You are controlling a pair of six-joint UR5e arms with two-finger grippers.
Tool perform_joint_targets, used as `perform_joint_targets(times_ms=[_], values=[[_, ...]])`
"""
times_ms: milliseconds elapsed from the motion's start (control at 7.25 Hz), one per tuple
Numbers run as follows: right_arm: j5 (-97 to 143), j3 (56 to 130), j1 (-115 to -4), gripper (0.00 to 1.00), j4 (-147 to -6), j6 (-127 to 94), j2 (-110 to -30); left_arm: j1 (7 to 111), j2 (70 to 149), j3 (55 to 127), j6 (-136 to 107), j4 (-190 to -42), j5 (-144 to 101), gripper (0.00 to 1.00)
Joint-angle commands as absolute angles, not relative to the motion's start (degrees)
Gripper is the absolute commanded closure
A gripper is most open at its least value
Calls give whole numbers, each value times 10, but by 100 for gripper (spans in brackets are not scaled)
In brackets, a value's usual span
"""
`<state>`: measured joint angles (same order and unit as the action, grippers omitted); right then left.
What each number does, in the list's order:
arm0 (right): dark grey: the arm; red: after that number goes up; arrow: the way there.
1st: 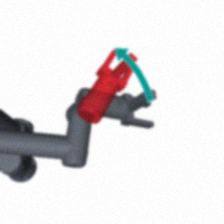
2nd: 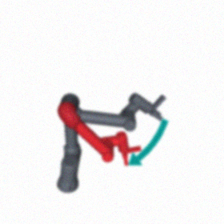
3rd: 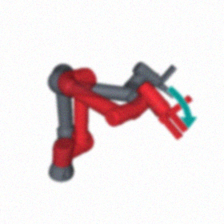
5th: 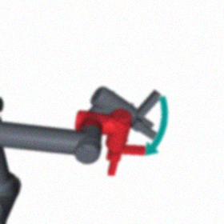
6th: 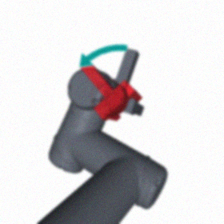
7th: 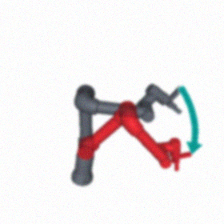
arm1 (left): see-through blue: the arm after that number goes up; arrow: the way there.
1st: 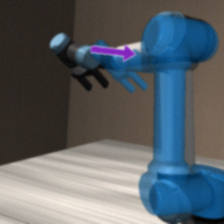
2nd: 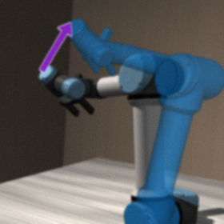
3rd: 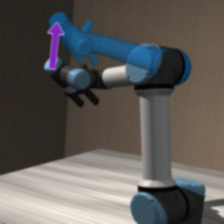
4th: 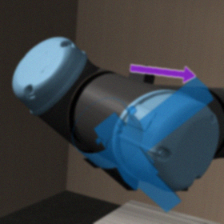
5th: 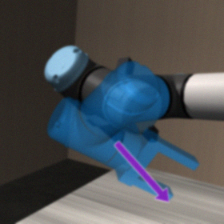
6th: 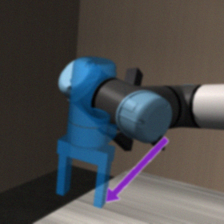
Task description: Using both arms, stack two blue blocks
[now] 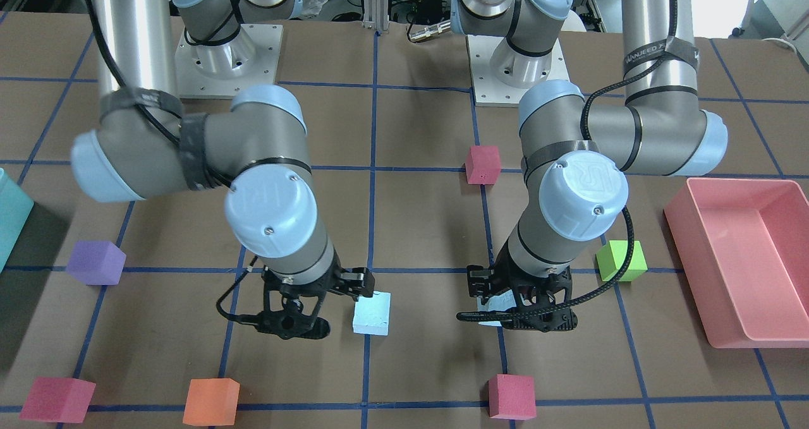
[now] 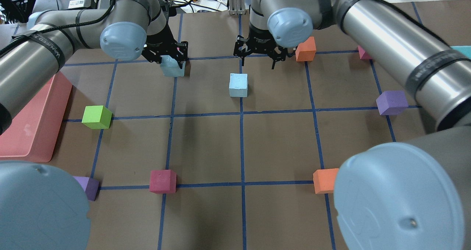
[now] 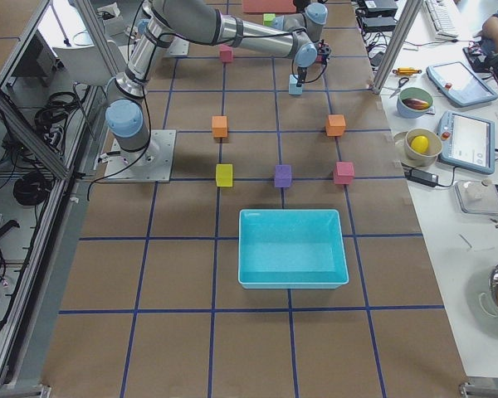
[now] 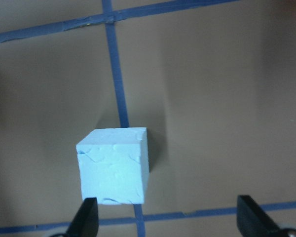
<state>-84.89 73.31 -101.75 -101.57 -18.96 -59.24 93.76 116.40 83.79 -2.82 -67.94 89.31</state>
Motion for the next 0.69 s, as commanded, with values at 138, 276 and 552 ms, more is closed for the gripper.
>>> perform_joint_targets(times_ms=[138,276,552], values=[[-853,794,-949,0,-962,-101,-696,1004,1214,755,-123,-688,893,100],[-859,838,-938,0,-965,-64,-738,1025,1236,734,-154,-693,893,100],[-903,899,-932,0,-962,-47,-826,1065,1270,715,-174,-686,898,100]])
